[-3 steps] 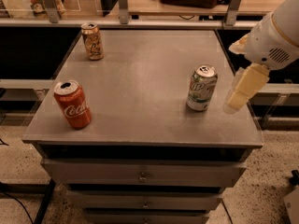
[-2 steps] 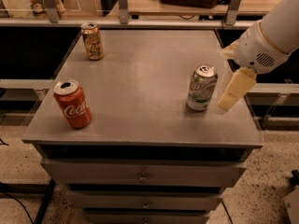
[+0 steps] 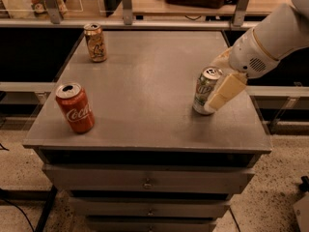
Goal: Pick 7up can
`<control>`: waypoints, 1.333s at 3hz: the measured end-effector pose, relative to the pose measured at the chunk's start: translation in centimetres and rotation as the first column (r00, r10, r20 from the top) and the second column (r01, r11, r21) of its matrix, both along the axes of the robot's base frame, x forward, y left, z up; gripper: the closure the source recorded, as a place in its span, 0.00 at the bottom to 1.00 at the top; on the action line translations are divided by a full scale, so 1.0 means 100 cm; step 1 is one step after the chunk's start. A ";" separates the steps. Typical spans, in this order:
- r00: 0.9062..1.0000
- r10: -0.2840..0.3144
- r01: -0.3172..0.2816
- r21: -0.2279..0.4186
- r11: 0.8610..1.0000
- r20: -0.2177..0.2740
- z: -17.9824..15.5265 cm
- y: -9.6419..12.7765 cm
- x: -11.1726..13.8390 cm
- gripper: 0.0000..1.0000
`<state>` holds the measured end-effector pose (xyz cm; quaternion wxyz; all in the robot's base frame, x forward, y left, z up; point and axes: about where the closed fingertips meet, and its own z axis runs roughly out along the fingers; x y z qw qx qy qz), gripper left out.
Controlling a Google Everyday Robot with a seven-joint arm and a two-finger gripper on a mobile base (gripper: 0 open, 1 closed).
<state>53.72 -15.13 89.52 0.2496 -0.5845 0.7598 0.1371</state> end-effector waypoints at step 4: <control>0.999 0.053 -0.053 0.028 0.998 -0.012 0.051 0.023 0.007 1.00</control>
Offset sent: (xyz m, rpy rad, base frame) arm 0.0177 0.0293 -0.0018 0.0372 0.0605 0.0333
